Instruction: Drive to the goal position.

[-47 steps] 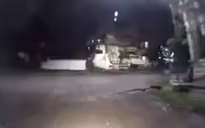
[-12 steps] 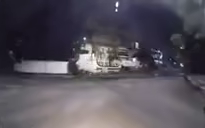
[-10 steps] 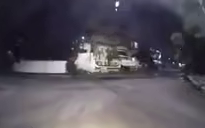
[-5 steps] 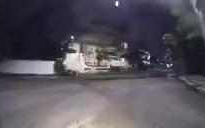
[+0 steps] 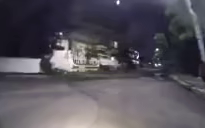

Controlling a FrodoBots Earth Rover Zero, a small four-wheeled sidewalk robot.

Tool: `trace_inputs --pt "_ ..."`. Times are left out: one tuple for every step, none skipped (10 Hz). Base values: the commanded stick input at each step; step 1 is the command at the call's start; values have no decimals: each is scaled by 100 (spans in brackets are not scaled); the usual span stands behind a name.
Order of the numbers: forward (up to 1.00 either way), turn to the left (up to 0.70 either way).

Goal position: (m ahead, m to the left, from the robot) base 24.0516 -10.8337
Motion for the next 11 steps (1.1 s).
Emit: trace_inputs --pt "70 0" --pt "70 0" --pt "70 0" --pt "70 0" --pt "70 0" --pt "70 0" --pt "70 0" --pt "70 0" --pt "70 0" --pt "70 0" --pt "70 0"
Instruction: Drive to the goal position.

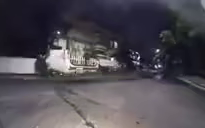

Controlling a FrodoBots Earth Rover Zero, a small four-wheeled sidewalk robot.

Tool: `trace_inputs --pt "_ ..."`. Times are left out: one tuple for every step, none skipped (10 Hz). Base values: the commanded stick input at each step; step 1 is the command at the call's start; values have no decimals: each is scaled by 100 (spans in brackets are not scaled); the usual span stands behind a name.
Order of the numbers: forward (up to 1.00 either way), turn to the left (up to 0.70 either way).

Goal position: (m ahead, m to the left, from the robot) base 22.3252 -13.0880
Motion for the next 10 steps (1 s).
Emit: trace_inputs --pt "70 0" --pt "70 -10" --pt "70 -35" --pt "70 -35" --pt "70 -35" --pt "70 -35" --pt "70 -35" --pt "70 -35" --pt "70 -35" --pt "70 -35"
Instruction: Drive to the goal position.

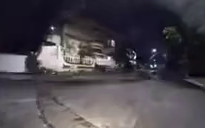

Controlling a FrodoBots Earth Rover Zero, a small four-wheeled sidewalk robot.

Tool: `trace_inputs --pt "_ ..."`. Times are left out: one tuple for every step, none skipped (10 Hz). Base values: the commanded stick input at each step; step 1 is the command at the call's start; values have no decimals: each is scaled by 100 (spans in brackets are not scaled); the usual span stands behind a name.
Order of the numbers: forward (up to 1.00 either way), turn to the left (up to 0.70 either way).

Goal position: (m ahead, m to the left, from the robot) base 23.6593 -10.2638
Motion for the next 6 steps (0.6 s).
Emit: trace_inputs --pt "70 -35" --pt "70 -35" --pt "70 -35" --pt "70 -35" --pt "70 -35" --pt "70 -35"
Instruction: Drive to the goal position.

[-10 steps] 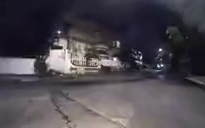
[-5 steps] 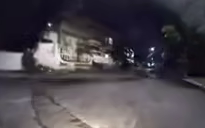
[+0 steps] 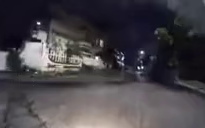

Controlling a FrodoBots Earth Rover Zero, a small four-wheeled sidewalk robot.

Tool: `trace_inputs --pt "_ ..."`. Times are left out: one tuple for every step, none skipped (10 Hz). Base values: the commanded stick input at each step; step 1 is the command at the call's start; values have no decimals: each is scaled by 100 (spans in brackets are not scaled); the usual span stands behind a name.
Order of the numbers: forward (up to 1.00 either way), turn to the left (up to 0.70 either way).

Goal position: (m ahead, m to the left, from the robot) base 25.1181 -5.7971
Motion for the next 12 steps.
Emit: trace_inputs --pt "70 -35" --pt "70 -35" --pt "70 -35" --pt "70 -35" --pt "70 -35" --pt "70 -35" --pt "70 -34" --pt "70 0" --pt "70 0" --pt "70 0" --pt "70 0" --pt "70 0"
